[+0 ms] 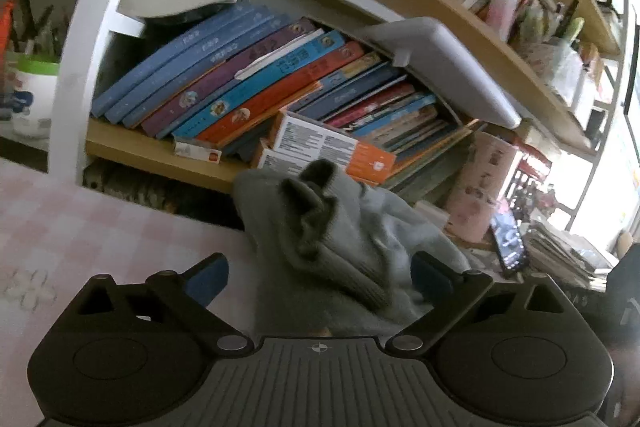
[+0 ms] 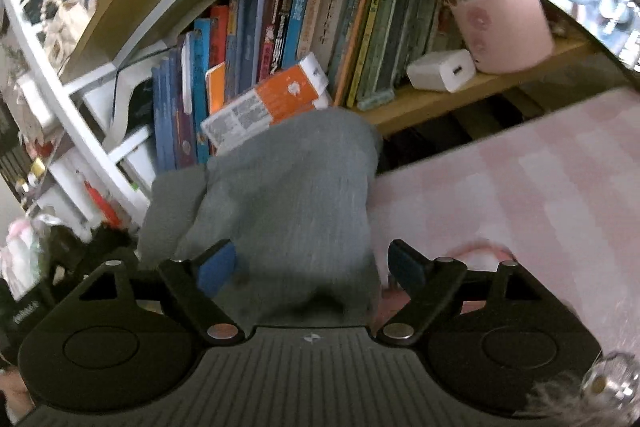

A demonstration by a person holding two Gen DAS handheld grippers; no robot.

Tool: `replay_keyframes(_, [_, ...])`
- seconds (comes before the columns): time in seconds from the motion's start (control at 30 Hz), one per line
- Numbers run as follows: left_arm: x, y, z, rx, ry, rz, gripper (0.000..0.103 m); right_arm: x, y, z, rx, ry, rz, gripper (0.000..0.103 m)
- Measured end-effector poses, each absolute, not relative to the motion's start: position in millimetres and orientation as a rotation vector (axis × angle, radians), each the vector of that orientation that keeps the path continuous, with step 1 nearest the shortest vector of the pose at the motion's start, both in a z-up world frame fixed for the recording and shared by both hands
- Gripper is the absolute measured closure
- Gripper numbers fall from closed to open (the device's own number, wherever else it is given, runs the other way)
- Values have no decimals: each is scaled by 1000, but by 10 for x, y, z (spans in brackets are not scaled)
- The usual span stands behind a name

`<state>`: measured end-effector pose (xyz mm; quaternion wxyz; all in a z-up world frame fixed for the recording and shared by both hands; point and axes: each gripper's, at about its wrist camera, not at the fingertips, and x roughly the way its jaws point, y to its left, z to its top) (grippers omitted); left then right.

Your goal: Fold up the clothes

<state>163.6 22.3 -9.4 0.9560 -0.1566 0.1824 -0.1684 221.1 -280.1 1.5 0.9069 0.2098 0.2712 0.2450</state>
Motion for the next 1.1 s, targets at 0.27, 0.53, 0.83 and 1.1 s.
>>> replay_keyframes(0.27, [1118, 87, -45, -300, 377, -290, 3, 1506, -2666, 116, 328, 520, 489, 16])
replay_keyframes(0.53, [743, -47, 11, -240, 346, -267, 1, 1029, -2472, 198, 113, 461, 468, 10])
replay_keyframes(0.83, [490, -131, 9, -152, 349, -195, 0, 732, -2403, 234, -7, 401, 439, 5])
replay_keyframes(1.1, [328, -112, 13, -142, 340, -162, 0, 635, -2410, 239, -16, 389, 416, 2])
